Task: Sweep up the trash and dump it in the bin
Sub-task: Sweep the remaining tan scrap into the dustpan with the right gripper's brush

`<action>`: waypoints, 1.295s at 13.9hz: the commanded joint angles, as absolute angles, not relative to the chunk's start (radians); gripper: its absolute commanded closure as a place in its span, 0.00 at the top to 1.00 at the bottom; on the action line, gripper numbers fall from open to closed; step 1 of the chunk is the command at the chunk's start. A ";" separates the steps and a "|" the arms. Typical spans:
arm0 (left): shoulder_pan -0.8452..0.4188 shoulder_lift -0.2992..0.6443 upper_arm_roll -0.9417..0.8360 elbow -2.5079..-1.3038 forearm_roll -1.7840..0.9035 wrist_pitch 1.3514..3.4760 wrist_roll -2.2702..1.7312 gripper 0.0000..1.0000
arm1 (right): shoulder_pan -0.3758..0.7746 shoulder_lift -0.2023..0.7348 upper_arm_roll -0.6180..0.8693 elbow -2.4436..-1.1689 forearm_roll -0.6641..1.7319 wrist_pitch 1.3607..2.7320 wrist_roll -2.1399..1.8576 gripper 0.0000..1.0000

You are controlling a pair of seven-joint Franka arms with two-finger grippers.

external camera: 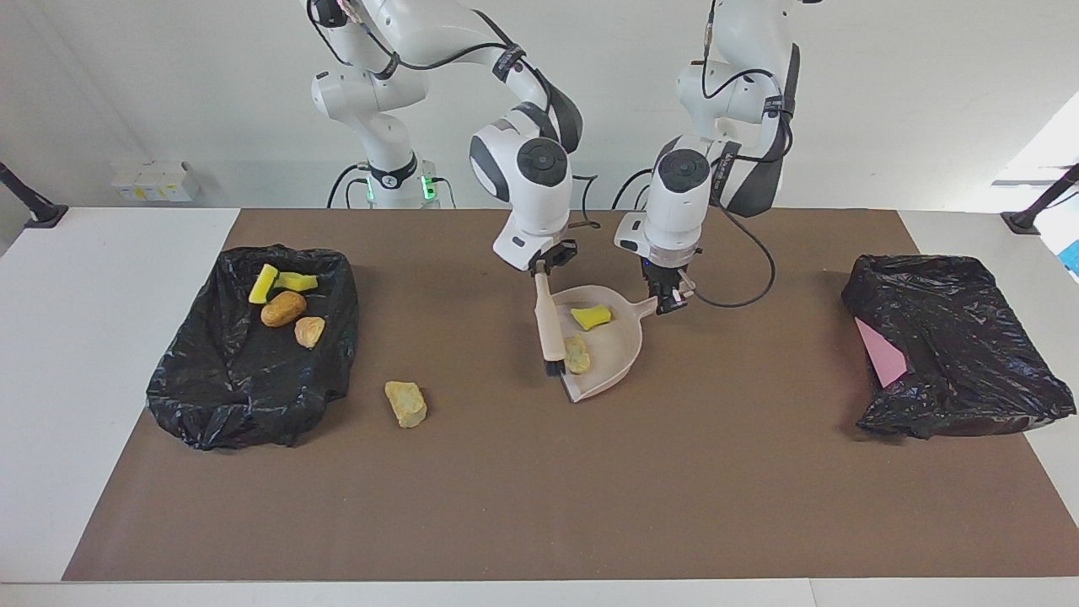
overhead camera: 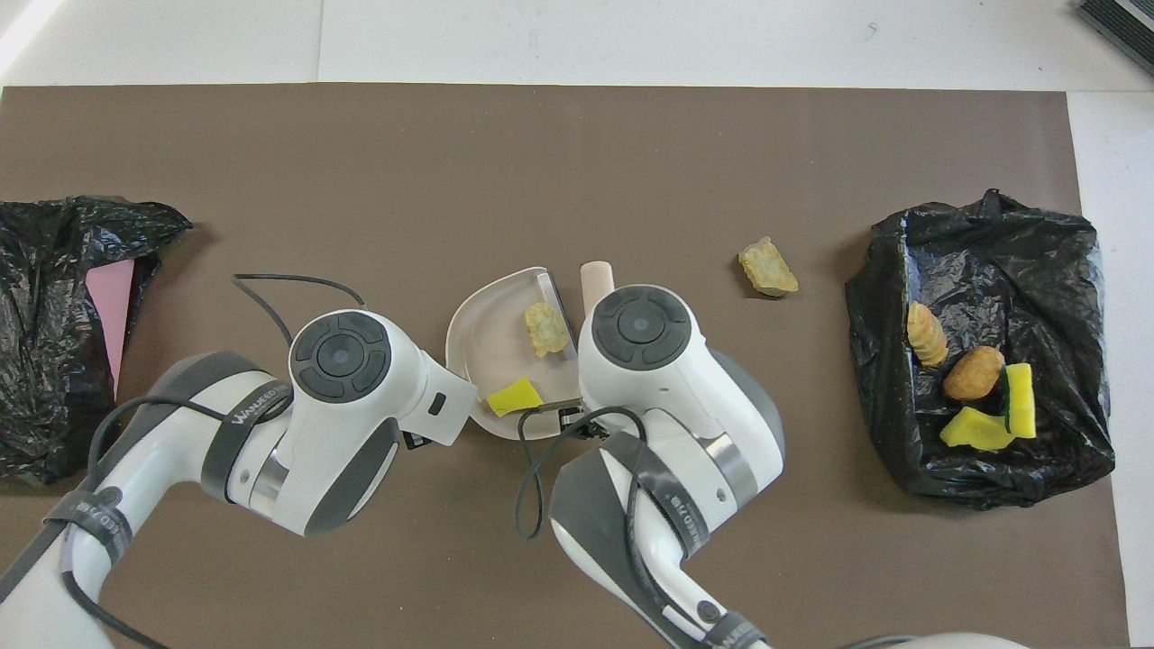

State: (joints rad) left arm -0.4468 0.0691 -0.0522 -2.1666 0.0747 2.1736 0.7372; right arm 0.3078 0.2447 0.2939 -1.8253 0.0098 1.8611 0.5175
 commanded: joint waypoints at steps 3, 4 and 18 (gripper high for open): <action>-0.434 0.057 -0.052 -2.184 0.054 2.207 0.732 0.00 | 0.184 0.265 0.301 -1.773 -0.147 1.815 0.505 0.00; -0.434 0.058 -0.052 -2.183 0.054 2.207 0.732 0.00 | 0.154 0.276 0.302 -1.773 -0.199 1.815 0.493 0.00; -0.463 0.057 -0.052 -2.177 0.017 2.184 0.677 0.00 | -0.019 0.390 0.301 -1.773 -0.397 1.752 0.183 0.00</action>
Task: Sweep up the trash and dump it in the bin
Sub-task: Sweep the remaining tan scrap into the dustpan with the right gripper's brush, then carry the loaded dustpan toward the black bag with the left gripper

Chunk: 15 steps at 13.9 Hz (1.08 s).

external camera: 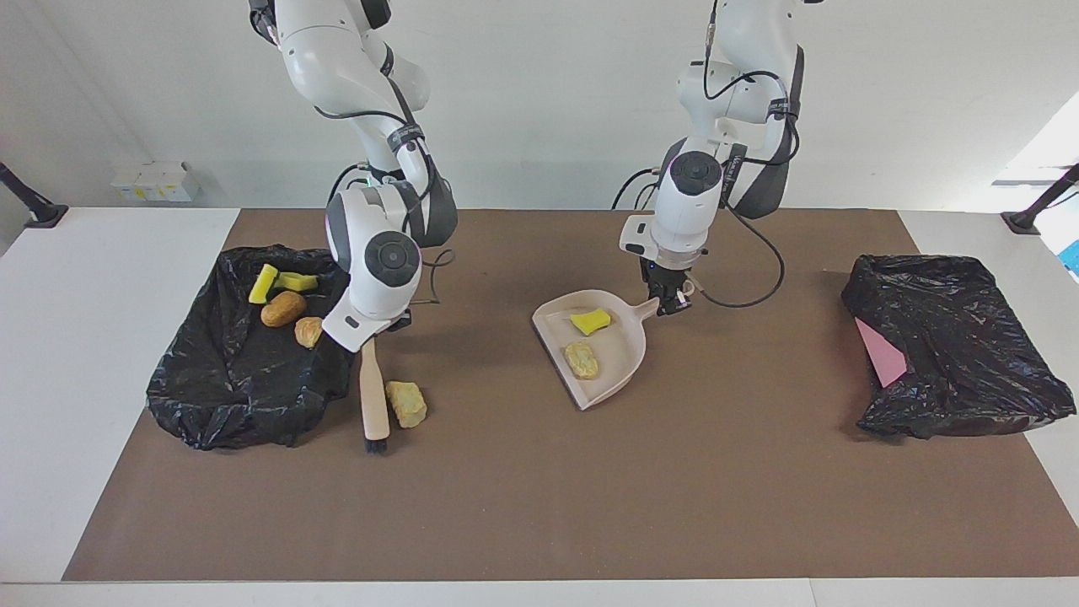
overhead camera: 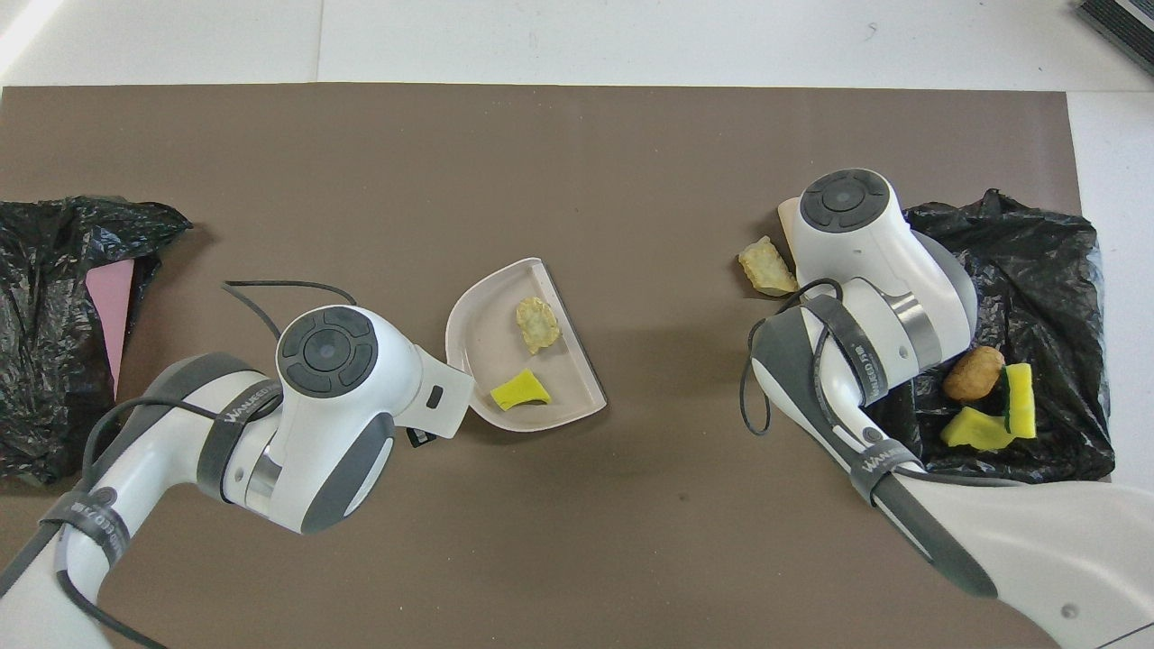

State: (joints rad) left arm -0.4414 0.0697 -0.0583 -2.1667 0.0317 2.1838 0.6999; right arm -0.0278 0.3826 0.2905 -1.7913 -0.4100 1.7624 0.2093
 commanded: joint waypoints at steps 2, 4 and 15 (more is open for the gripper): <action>-0.478 0.060 -0.052 -2.152 0.018 2.133 0.661 0.00 | 0.018 0.390 0.304 -1.775 -0.295 1.746 0.183 0.00; -0.503 0.058 -0.052 -2.135 0.029 2.071 0.643 0.00 | 0.061 0.379 0.305 -1.786 -0.221 1.738 0.181 0.00; -0.534 0.046 -0.057 -2.203 0.040 2.172 0.643 0.00 | 0.288 0.298 0.307 -1.847 0.115 1.730 0.216 0.00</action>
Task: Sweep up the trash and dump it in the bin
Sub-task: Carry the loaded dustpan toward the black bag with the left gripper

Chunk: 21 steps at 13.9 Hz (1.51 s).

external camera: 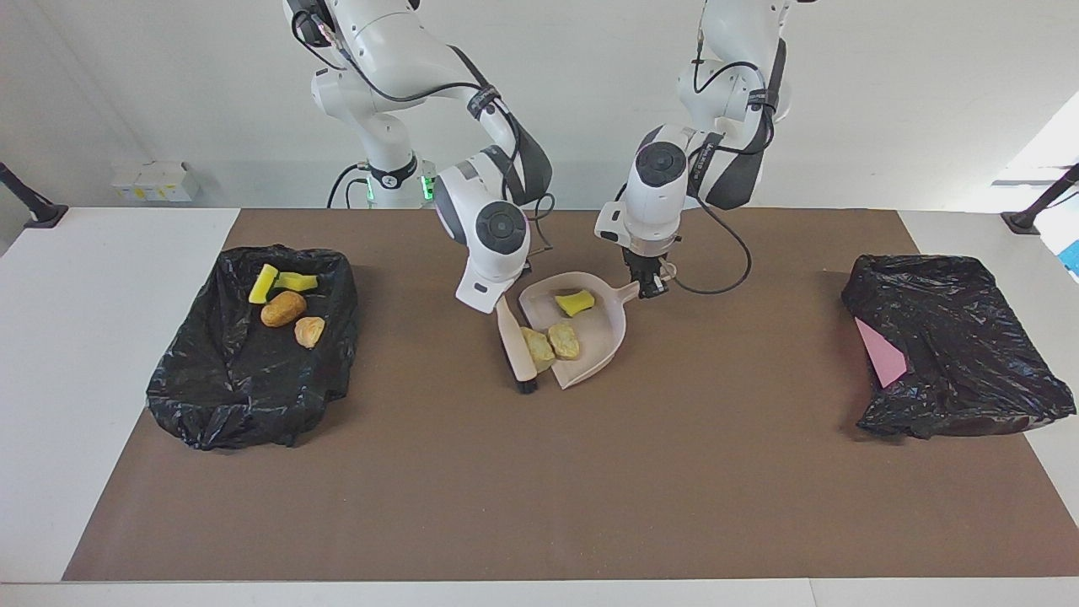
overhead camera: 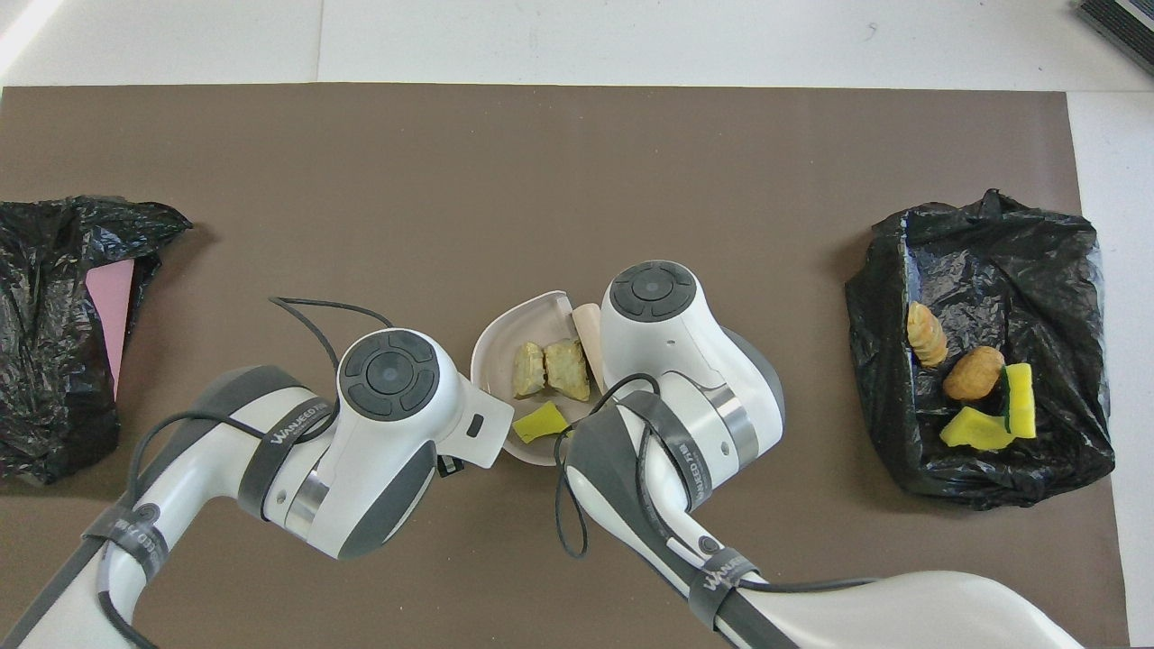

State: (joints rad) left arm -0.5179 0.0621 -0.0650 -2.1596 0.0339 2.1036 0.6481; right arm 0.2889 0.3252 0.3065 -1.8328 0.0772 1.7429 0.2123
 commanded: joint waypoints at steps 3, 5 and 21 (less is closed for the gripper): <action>-0.506 0.054 -0.055 -2.215 0.040 2.226 0.657 0.00 | 0.291 0.269 0.322 -1.845 0.117 1.688 0.248 0.00; -0.465 0.066 -0.057 -2.204 0.034 2.236 0.722 0.00 | 0.291 0.221 0.331 -1.845 0.129 1.637 0.268 0.00; -0.014 0.081 -0.046 -1.820 -0.057 1.850 1.325 0.00 | 0.577 -0.026 0.342 -2.235 0.307 1.951 0.796 0.00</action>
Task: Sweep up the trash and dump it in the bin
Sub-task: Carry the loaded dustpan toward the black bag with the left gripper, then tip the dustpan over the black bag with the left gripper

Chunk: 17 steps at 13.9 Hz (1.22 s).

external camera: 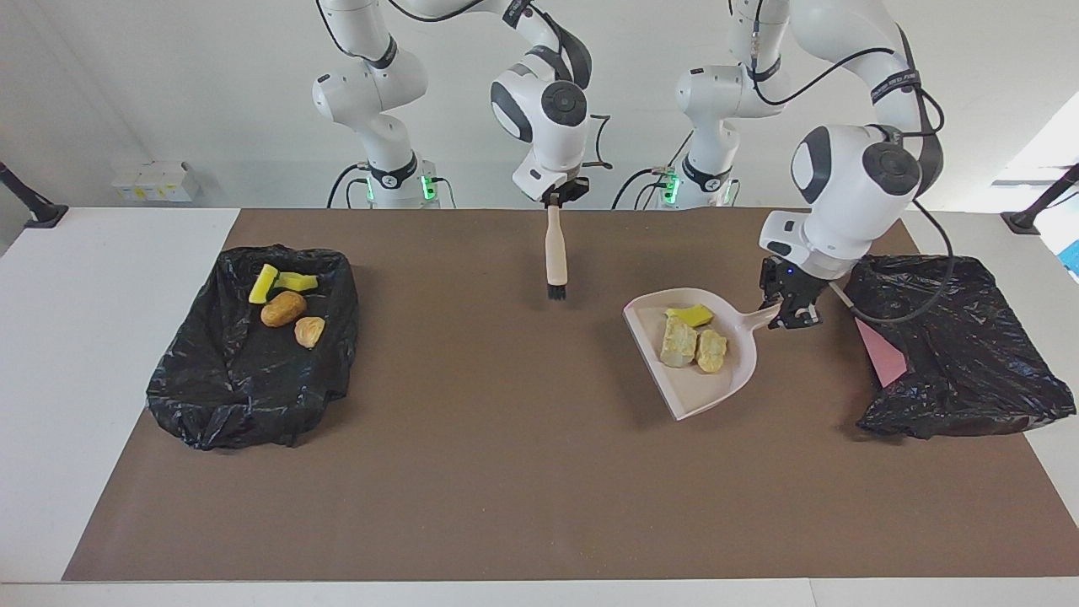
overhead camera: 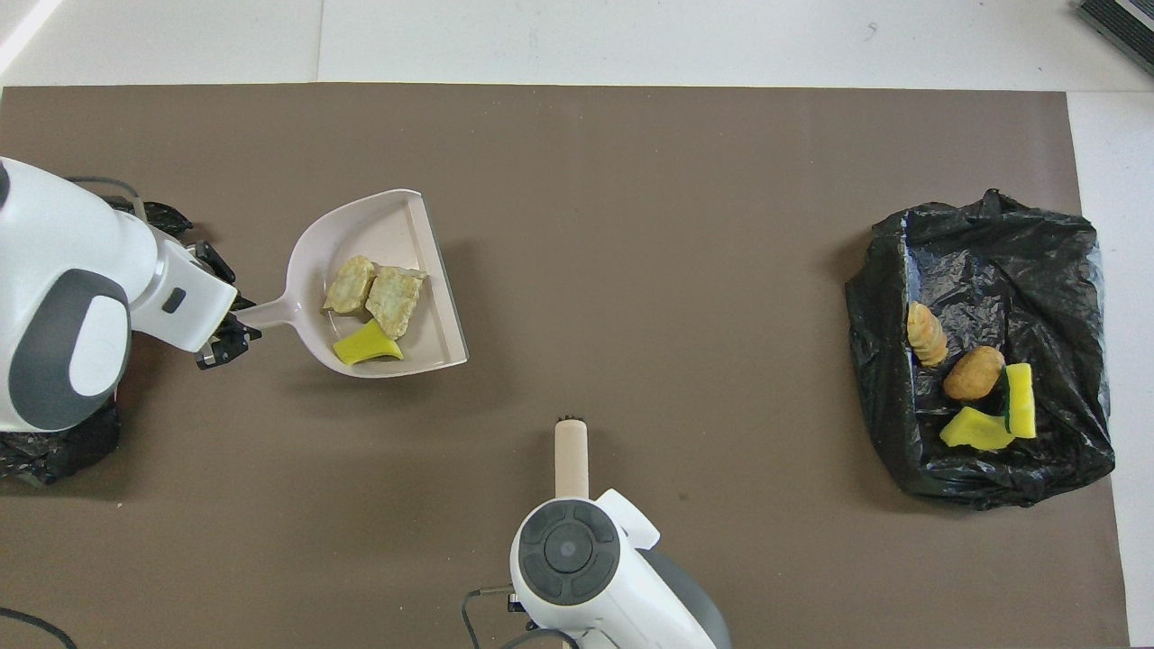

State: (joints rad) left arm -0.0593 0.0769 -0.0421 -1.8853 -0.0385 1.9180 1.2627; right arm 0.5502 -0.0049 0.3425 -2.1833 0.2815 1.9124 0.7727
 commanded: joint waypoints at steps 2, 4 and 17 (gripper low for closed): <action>0.056 0.078 -0.043 -1.793 -0.058 1.827 1.417 0.00 | 0.623 -0.020 0.342 -2.264 0.316 1.973 0.798 0.00; 0.121 0.081 -0.043 -1.764 -0.060 1.810 1.491 0.00 | 0.638 -0.003 0.342 -2.266 0.327 1.988 0.807 0.00; 0.479 0.170 -0.034 -1.589 0.270 1.877 1.925 0.00 | 0.670 0.015 0.341 -2.323 0.376 2.138 0.790 0.46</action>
